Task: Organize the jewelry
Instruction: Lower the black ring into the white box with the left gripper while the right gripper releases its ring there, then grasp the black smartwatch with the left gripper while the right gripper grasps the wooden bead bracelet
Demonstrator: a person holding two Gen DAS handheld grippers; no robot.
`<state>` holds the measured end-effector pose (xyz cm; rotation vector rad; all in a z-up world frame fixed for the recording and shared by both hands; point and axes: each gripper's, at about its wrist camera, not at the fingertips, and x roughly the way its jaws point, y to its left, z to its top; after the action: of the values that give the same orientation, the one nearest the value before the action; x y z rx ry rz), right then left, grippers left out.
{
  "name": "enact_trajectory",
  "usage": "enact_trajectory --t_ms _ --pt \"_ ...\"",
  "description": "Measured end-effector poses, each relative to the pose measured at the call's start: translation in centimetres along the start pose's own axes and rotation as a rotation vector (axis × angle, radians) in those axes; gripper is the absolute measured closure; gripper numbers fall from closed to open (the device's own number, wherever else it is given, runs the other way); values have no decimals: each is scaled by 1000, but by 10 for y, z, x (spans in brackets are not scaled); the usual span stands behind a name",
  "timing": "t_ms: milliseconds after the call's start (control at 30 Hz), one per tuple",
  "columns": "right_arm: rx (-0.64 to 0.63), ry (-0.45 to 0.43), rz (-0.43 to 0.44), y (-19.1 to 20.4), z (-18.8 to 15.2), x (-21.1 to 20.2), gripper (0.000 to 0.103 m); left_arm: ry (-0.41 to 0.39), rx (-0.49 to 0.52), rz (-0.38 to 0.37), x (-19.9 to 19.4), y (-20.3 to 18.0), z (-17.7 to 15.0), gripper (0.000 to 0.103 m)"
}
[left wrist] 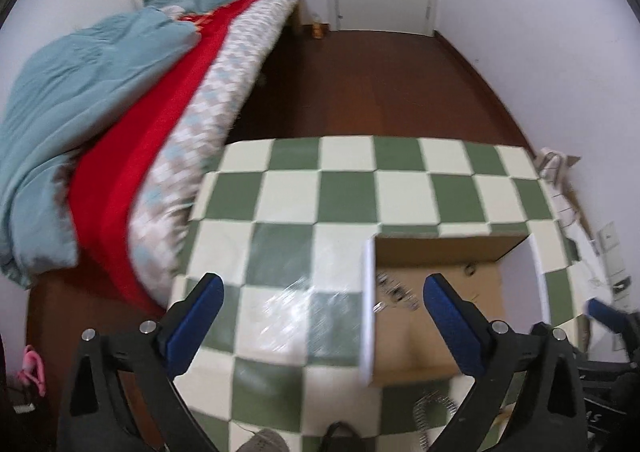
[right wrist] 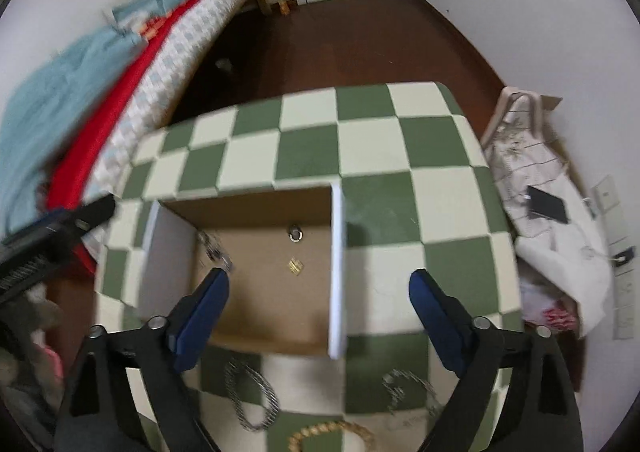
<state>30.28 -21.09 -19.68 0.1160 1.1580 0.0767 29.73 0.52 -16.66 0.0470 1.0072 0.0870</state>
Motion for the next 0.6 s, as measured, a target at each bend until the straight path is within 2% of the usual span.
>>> enact_trajectory --t_ms 100,233,600 --pt "-31 7 -53 7 -13 -2 1 -4 9 30 -4 2 -18 1" --pt "-52 -1 -85 15 -25 -11 1 4 4 46 -13 4 -36 1" --pt "-63 -89 -119 28 -44 -69 0 -110 11 58 -78 8 -56 1"
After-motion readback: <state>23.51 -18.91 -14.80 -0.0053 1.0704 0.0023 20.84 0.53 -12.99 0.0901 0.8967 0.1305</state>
